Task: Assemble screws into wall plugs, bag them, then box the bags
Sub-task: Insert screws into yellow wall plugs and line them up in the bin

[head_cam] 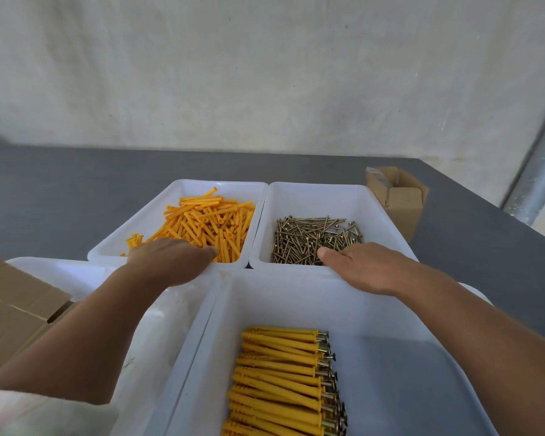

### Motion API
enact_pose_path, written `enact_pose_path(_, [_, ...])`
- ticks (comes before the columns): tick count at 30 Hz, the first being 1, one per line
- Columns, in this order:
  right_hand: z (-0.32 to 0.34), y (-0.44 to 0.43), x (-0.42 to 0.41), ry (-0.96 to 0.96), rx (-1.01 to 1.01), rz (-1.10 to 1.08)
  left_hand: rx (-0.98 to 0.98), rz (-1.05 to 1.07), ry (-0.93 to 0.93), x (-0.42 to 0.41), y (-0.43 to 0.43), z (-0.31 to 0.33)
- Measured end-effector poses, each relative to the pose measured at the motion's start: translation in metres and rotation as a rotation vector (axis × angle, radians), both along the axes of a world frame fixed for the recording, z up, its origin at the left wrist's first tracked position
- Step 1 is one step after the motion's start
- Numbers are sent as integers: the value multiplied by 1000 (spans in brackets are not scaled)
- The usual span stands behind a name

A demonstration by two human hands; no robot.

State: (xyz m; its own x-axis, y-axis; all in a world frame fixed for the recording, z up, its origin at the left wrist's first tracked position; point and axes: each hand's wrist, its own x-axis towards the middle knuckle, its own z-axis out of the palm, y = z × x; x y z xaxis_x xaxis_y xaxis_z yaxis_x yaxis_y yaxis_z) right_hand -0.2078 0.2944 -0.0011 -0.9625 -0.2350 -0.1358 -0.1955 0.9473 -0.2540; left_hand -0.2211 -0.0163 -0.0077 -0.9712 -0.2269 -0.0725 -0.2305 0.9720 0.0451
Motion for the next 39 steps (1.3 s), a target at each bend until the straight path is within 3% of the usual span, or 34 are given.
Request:
enact_pose_path(4, [1,-1,2,26,2,19,-18,-54,-17,2,1,2])
enact_pose_path(11, [0,0,2,111,-83,40,63,-82,157,8,8,6])
enact_pose_path(15, [-1,0,1,127,-154,2,186,-88,280,15,18,12])
enact_pose_path(23, [0,1,8,246,-280,-10,513,-190,289,29,40,26])
enact_pose_path(30, [7,-1,12,266,-370,-30,547,-340,413,37,51,31])
enact_pose_path(39, [25,-9,19,333,-765,-173,603,-388,509,40,53,34])
